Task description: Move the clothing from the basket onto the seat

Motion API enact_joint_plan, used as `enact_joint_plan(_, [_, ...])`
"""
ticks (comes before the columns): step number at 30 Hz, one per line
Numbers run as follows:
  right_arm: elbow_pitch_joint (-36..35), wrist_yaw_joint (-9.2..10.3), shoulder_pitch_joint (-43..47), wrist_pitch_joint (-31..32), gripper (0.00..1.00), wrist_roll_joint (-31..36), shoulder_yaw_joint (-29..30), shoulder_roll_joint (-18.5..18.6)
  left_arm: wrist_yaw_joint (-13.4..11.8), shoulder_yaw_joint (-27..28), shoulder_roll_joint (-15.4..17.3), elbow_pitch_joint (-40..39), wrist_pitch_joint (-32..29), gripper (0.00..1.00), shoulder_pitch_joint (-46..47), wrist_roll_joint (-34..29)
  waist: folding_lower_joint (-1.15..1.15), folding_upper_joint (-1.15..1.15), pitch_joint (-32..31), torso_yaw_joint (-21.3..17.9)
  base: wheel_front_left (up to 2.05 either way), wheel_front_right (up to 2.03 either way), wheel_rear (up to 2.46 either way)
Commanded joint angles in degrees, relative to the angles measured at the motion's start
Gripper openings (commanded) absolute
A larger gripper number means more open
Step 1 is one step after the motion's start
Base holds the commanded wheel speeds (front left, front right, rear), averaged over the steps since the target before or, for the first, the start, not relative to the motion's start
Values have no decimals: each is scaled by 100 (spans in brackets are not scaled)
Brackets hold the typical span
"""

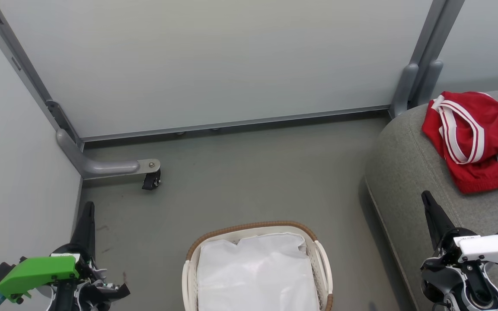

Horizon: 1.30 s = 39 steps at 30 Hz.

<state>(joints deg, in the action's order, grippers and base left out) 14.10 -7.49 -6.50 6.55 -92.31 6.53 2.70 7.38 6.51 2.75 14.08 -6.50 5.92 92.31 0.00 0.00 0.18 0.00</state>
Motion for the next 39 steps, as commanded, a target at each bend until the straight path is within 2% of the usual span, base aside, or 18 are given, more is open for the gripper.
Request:
enact_joint_plan(1, [-24, 0, 56, 17, 0, -19, 12, 34, 25, 16, 33, -11, -25, 0, 62, 20, 0, 0, 0, 0, 0, 0, 0])
enact_joint_plan(39, [-24, 0, 56, 17, 0, -20, 11, 34, 25, 20, 29, -12, -29, 0, 62, 14, 0, 0, 0, 0, 0, 0, 0])
